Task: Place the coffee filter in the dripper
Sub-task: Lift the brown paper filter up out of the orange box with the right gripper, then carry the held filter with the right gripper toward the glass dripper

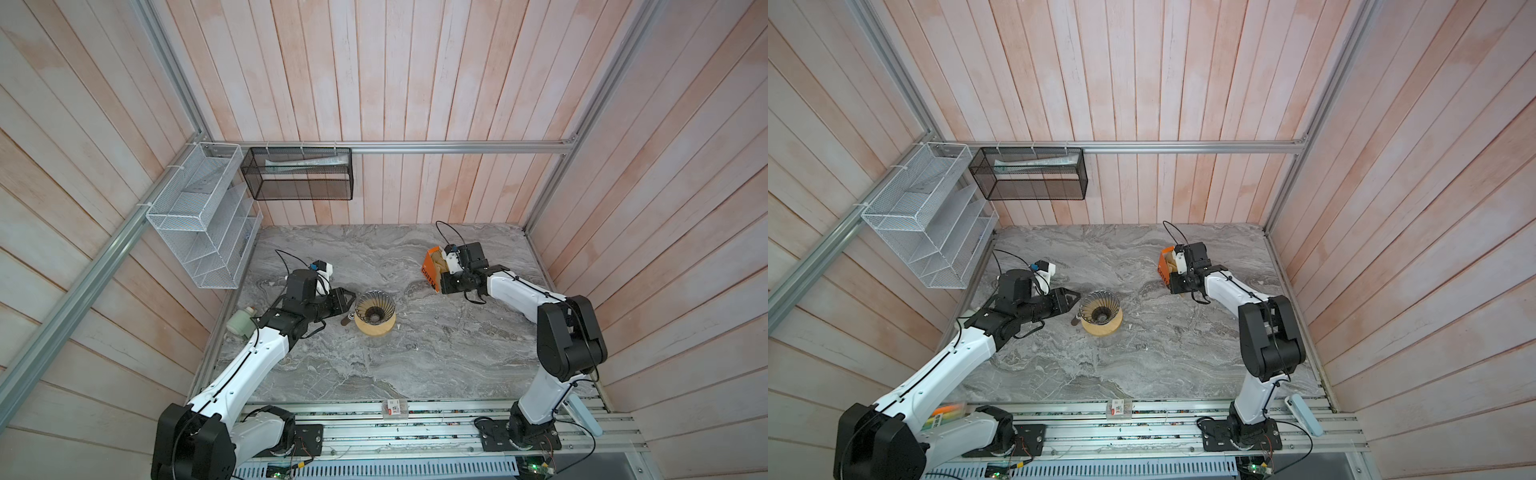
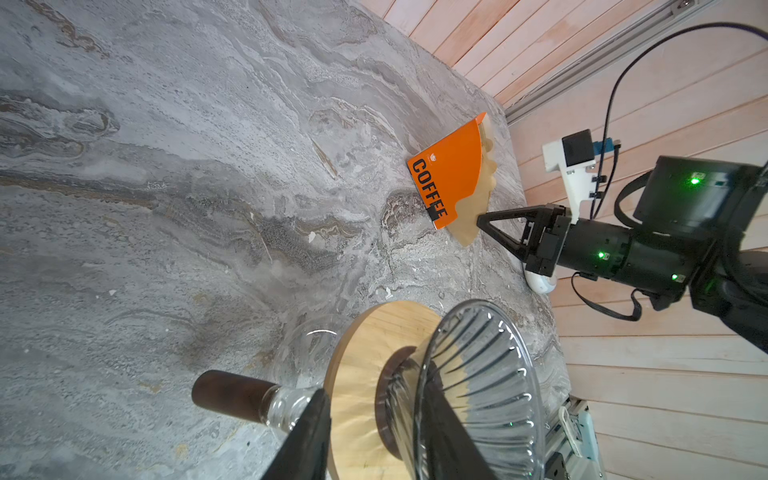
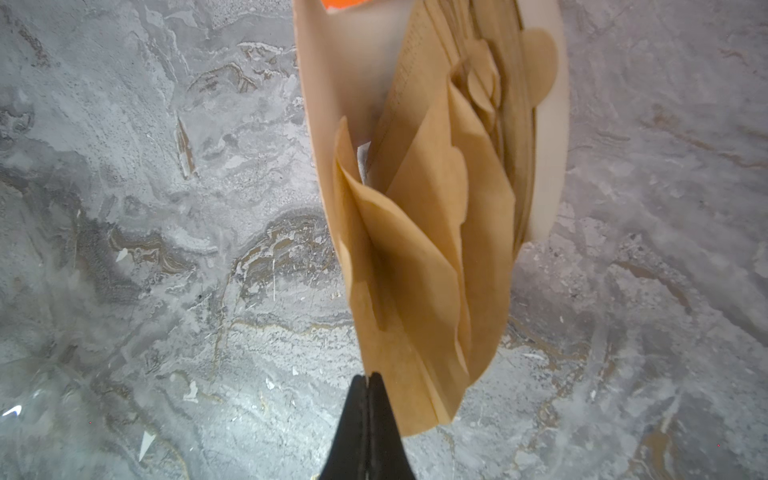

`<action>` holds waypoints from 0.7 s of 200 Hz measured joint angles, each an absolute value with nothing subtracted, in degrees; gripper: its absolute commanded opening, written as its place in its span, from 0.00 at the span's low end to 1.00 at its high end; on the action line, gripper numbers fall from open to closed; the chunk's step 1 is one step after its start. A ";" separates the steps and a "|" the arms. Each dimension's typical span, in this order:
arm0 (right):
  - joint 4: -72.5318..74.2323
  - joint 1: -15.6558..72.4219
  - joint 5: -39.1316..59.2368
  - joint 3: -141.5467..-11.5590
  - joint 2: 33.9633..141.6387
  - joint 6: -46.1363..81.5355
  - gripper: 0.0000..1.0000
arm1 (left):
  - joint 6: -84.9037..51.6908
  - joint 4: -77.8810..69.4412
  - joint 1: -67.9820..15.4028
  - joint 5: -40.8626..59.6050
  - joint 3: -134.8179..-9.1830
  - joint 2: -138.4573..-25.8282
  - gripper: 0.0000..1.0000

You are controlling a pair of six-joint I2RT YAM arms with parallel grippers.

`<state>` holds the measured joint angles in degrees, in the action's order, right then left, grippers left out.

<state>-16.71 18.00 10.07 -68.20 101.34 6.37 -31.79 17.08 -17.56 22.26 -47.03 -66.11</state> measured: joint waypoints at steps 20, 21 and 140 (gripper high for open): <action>-16.88 18.09 10.00 -67.57 100.77 6.37 0.00 | -31.79 17.08 -17.56 22.26 -47.00 -65.84 0.40; -16.88 18.09 10.00 -67.55 100.77 6.37 0.00 | -31.79 17.08 -17.56 22.26 -47.00 -65.84 0.40; -18.37 18.92 9.63 -65.08 97.58 7.46 0.00 | -32.10 17.08 -17.56 22.26 -46.70 -65.43 0.40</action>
<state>-18.37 18.92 9.63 -65.08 97.58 7.46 -32.10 17.08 -17.56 22.26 -46.70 -65.43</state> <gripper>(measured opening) 0.042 0.401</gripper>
